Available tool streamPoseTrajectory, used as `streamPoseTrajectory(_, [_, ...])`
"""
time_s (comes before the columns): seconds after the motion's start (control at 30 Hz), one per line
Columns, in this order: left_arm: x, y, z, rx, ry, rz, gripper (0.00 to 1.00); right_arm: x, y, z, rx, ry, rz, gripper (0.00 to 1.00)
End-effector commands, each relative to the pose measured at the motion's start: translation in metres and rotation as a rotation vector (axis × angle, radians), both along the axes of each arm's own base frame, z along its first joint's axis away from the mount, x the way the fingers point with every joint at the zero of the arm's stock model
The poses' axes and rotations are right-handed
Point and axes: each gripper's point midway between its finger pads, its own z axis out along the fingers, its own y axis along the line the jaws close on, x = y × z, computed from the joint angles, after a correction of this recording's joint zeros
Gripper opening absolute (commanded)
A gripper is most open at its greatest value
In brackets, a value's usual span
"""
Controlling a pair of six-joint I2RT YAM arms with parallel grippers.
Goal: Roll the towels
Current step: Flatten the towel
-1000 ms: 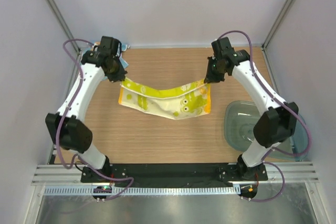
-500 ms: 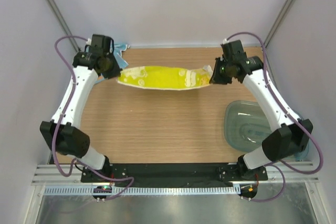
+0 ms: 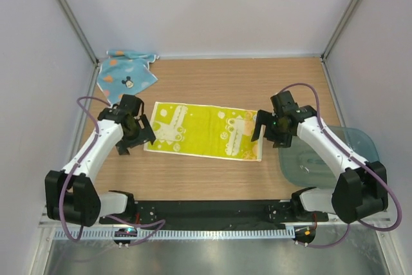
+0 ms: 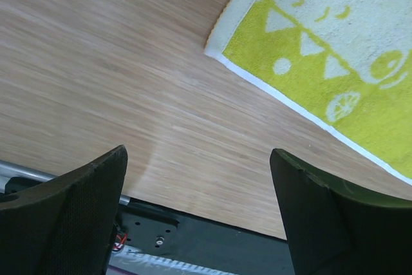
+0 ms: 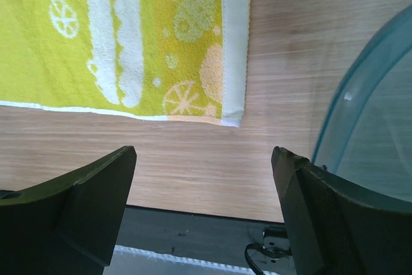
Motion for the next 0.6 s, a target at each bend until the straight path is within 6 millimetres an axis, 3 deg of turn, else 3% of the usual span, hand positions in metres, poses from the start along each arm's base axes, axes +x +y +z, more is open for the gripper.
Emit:
streamPoseTrajectory(0.0, [0.009, 0.003, 0.018, -0.002, -0.099, 0.052, 0.92, 0.028, 0.004, 0.028, 0.007, -0.116, 0.0, 0.94])
streamPoseTrajectory(0.17, [0.019, -0.001, 0.017, -0.028, -0.145, 0.094, 0.91, 0.046, 0.012, 0.028, 0.022, -0.118, 0.011, 0.94])
streamPoseTrajectory(0.3, [0.045, -0.012, 0.012, -0.076, -0.197, 0.095, 0.87, 0.071, 0.029, 0.028, 0.074, -0.138, 0.034, 0.86])
streamPoseTrajectory(0.37, [0.06, -0.02, 0.011, -0.11, -0.21, 0.091, 0.84, 0.084, 0.034, 0.028, 0.081, -0.147, 0.04, 0.79])
streamPoseTrajectory(0.47, [0.09, -0.036, 0.016, -0.178, -0.259, 0.069, 0.82, 0.108, 0.042, 0.016, 0.08, -0.141, 0.049, 0.61])
streamPoseTrajectory(0.5, [0.098, -0.04, 0.019, -0.194, -0.275, 0.064, 0.82, 0.12, 0.044, 0.008, 0.072, -0.126, 0.052, 0.51])
streamPoseTrajectory(0.57, [0.116, -0.049, 0.023, -0.231, -0.307, 0.048, 0.82, 0.131, 0.047, -0.003, 0.062, -0.104, 0.053, 0.42])
